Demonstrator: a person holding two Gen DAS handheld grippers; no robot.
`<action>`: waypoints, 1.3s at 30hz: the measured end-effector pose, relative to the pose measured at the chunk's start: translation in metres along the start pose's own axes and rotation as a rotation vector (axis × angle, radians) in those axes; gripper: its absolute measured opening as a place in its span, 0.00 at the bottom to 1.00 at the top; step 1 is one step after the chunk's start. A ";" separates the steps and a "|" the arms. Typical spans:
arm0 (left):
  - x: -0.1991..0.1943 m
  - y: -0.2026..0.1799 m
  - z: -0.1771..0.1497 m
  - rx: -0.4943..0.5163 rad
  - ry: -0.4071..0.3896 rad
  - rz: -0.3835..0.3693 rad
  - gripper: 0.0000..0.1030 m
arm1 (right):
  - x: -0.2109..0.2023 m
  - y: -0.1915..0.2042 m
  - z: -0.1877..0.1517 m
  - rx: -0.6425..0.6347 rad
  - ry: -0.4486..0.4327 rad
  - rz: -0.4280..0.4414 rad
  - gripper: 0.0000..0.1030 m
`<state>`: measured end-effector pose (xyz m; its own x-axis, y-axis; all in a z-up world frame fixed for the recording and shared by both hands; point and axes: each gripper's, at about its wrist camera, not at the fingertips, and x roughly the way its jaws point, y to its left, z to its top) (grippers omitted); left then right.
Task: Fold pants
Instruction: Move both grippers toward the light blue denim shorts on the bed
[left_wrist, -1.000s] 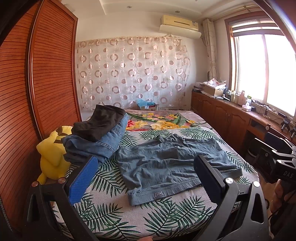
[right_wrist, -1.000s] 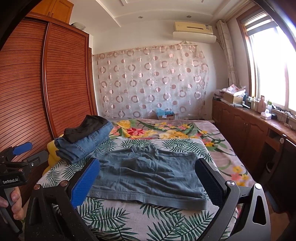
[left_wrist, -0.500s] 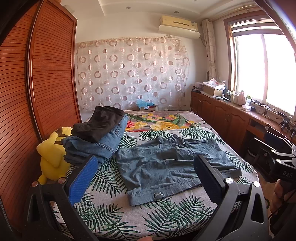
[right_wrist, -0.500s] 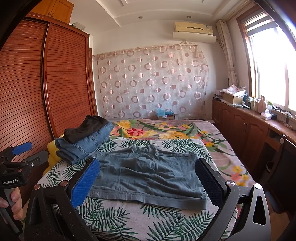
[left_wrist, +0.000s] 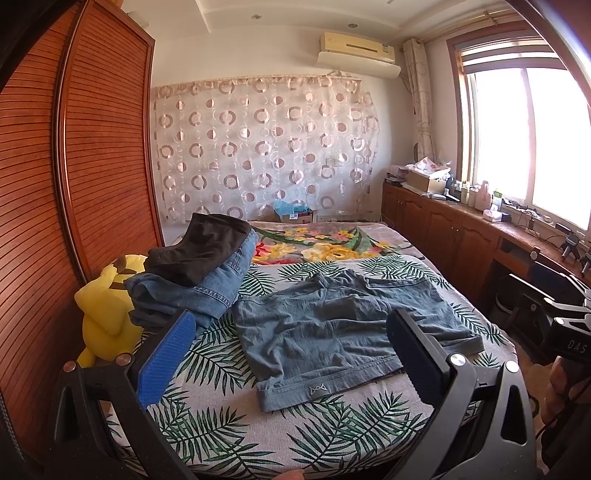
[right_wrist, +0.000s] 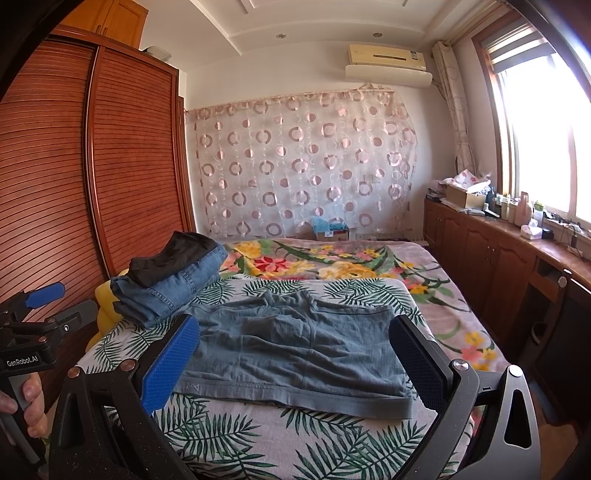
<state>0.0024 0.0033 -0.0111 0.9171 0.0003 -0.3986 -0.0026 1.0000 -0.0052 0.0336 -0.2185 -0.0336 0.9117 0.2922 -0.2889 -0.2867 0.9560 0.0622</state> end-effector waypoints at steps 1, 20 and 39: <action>0.000 0.000 0.000 0.001 0.001 0.001 1.00 | 0.000 0.001 0.001 0.000 -0.001 0.000 0.99; 0.006 0.005 -0.001 -0.013 0.037 0.006 1.00 | 0.007 -0.001 -0.004 -0.004 0.023 0.010 0.99; 0.030 0.010 -0.021 -0.020 0.110 0.010 1.00 | 0.019 -0.005 -0.008 -0.002 0.072 -0.008 0.99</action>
<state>0.0216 0.0130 -0.0427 0.8678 0.0089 -0.4968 -0.0210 0.9996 -0.0188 0.0498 -0.2177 -0.0464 0.8902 0.2822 -0.3578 -0.2806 0.9581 0.0576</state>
